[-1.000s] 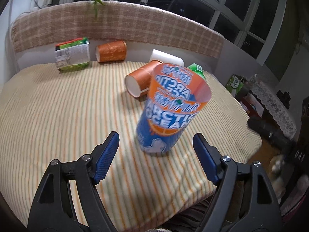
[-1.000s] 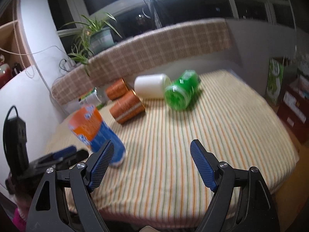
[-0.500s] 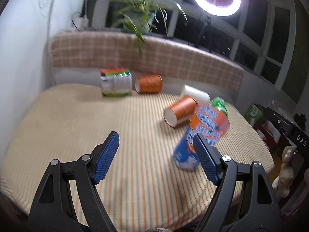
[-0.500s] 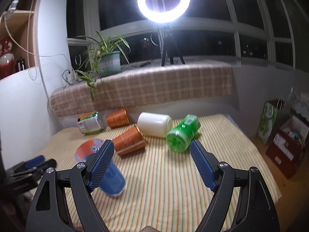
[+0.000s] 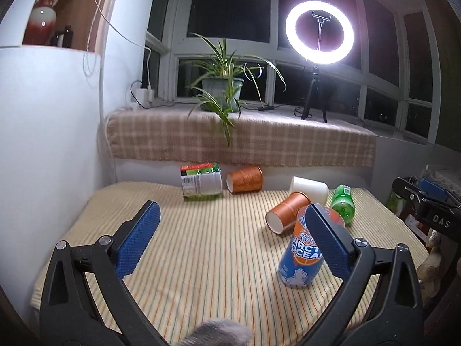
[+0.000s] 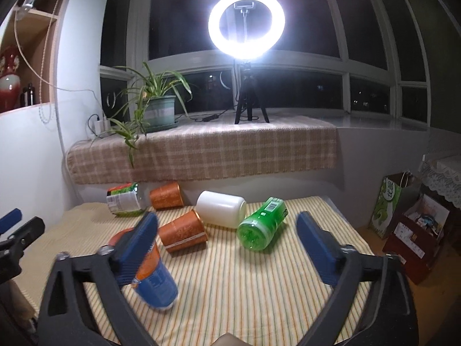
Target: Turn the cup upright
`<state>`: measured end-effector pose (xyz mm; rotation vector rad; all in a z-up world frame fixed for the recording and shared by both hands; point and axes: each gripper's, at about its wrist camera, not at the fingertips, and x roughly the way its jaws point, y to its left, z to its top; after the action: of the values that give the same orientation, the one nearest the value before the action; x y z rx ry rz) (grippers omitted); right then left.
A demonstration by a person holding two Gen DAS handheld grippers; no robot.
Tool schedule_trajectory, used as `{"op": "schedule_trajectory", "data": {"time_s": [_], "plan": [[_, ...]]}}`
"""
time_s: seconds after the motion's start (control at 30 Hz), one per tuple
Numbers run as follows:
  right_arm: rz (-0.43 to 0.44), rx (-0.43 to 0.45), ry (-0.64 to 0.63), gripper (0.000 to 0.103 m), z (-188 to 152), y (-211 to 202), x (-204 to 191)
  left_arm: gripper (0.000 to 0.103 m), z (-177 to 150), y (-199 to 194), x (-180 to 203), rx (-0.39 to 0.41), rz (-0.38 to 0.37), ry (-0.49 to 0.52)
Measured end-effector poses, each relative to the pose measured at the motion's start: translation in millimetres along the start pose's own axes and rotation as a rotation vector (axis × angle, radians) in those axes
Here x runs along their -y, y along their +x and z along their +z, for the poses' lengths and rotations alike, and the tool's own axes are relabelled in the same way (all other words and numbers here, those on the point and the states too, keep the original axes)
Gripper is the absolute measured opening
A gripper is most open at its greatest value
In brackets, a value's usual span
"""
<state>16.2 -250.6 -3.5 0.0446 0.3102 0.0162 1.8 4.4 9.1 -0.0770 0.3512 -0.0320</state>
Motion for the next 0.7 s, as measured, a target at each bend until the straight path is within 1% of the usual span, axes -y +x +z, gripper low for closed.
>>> {"op": "schedule_trajectory", "data": {"time_s": [0.2,0.7], "plan": [[-0.011,0.021,0.006,0.102,2.8,-3.4,1.3,0.103,-0.7,-4.7,0.4,0.017,0.033,-0.003],[-0.011,0.011,0.017,0.102,1.7,-2.4,2.6,0.103,-0.8,-5.9,0.2,0.018,0.036,-0.005]]}}
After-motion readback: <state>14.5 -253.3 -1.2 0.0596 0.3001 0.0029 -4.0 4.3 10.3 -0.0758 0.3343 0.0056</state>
